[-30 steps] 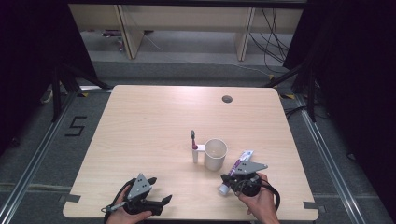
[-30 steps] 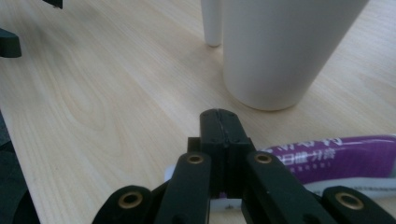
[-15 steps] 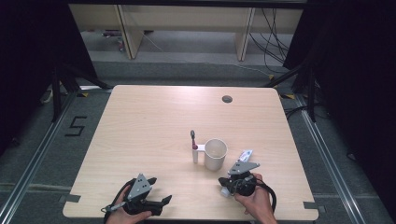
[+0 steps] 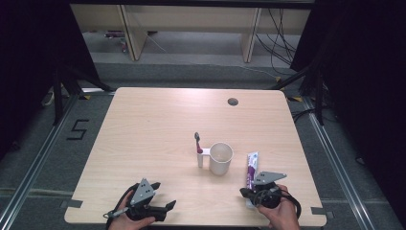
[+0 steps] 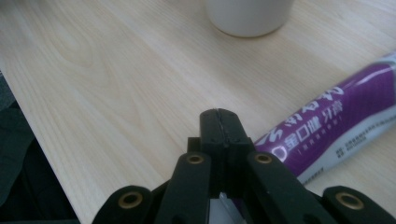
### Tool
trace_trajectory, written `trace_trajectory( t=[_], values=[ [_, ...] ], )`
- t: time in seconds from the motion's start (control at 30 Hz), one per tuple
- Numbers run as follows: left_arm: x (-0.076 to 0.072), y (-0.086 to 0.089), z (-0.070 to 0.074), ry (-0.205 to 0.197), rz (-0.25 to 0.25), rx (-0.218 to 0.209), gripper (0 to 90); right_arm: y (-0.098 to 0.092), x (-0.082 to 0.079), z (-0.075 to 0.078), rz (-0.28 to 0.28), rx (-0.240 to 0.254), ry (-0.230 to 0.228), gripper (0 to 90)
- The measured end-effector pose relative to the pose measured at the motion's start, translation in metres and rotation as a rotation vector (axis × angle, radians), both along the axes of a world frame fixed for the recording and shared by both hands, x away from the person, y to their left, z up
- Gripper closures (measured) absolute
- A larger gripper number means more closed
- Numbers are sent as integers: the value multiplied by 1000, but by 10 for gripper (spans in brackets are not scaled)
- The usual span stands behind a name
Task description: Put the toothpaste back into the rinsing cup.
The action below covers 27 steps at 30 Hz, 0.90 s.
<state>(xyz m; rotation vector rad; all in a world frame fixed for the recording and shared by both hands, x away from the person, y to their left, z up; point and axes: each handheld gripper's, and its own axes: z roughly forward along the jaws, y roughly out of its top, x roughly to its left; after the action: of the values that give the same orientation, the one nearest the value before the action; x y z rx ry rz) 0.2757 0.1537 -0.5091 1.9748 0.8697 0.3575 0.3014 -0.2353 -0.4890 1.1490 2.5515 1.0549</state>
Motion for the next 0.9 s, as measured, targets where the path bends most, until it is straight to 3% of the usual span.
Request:
trace_trajectory(
  t=[0.03,0.13,0.2,0.23,0.27,0.33,0.4,0.47,0.57,0.7,0.77,0.83,0.9],
  values=[
    [-1,0,0,1,1,9,164,-5,1,1,20,-17,-14,900],
    [-1,0,1,0,-1,11,165,-14,-6,2,-32,-2,12,900],
    [-1,0,1,2,-1,12,166,-25,-3,1,21,-13,-46,900],
    [-1,0,1,1,0,12,166,-29,-7,3,-29,-5,-8,900],
    [-1,0,1,-1,-4,9,166,-34,-6,3,-21,-15,-23,900],
    [-1,0,1,-1,1,10,166,-39,-10,4,-68,4,-8,900],
    [-1,0,1,-2,-5,15,167,-47,-9,6,-63,-23,-13,900],
    [-1,-1,1,-7,-5,0,167,-51,-10,7,-71,-10,19,899],
    [-1,0,1,-3,-4,18,168,-54,-10,9,-85,-10,-13,880],
    [0,-1,1,-1,-6,16,167,-51,-7,23,-99,-14,-48,781],
    [-1,0,1,-4,-7,20,168,-51,-3,28,-121,-49,-78,692],
    [0,-1,0,0,-7,12,167,-50,4,32,-133,-110,-75,594],
    [0,-2,0,0,-4,11,168,-49,12,35,-162,-137,-55,512]
  ],
)
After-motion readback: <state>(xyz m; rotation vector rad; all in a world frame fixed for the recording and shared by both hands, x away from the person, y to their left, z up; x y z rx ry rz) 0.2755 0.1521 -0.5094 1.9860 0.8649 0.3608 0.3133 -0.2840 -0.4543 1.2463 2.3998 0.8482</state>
